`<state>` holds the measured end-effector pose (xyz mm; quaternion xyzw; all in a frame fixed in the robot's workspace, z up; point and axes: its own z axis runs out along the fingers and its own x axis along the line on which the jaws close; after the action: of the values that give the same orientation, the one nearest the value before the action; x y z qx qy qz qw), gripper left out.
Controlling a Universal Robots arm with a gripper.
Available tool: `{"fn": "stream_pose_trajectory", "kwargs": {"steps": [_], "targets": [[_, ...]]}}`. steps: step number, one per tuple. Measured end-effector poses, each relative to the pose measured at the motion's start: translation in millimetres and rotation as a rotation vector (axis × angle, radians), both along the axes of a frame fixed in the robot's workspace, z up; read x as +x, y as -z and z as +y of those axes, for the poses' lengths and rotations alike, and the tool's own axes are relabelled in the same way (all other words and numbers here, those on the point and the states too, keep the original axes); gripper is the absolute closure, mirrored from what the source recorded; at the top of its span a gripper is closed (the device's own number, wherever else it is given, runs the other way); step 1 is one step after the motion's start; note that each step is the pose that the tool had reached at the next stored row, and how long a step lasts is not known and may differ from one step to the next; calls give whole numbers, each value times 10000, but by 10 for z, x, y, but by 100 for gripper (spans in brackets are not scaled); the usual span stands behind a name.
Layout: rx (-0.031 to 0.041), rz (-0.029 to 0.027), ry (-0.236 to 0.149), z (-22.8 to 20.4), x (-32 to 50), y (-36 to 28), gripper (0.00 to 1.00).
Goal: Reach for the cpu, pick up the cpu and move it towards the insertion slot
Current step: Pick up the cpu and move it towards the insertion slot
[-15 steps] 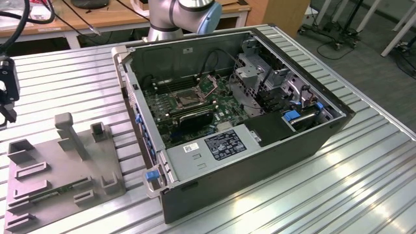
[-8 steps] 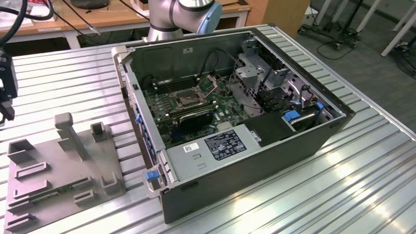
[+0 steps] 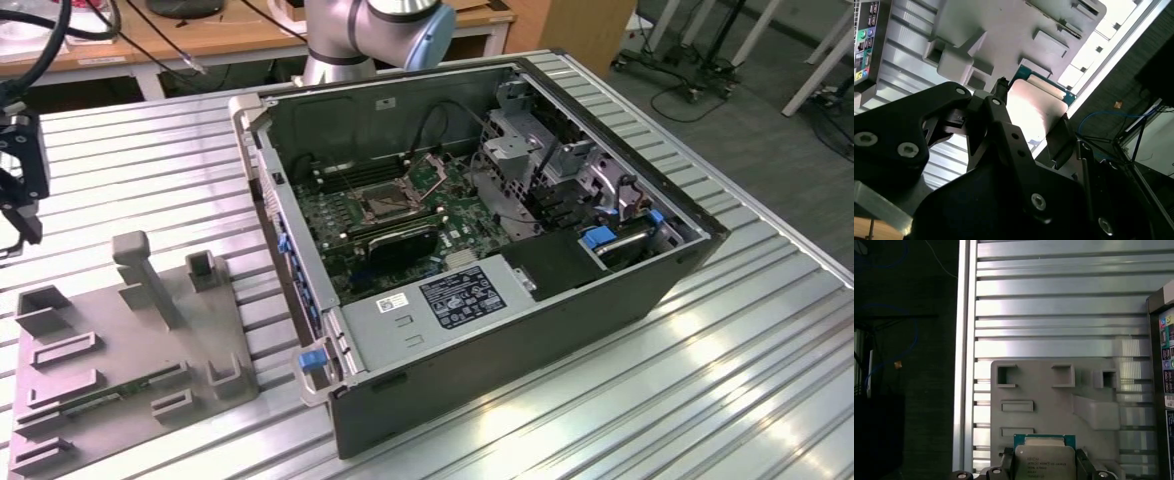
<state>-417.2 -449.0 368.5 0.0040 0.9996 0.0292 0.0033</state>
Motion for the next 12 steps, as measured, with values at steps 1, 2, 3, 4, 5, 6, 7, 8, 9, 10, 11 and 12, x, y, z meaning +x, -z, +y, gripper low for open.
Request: {"fn": "stream_pose_trajectory", "kwargs": {"steps": [1,2,3,4,5,6,7,8,9,10,11,12], "targets": [[0,4,1,0,27,0,45],[0,8,0,0,51,0,45],[0,11,0,0,72,0,45],[0,14,0,0,93,0,45],[0,19,1,0,117,0,45],[1,21,1,0,143,1,45],[0,25,2,0,169,1,45],[1,29,1,0,196,1,45],[0,33,0,0,221,1,45],[0,37,1,0,248,1,45],[0,42,1,0,276,1,45],[0,46,0,0,307,3,45]]}}
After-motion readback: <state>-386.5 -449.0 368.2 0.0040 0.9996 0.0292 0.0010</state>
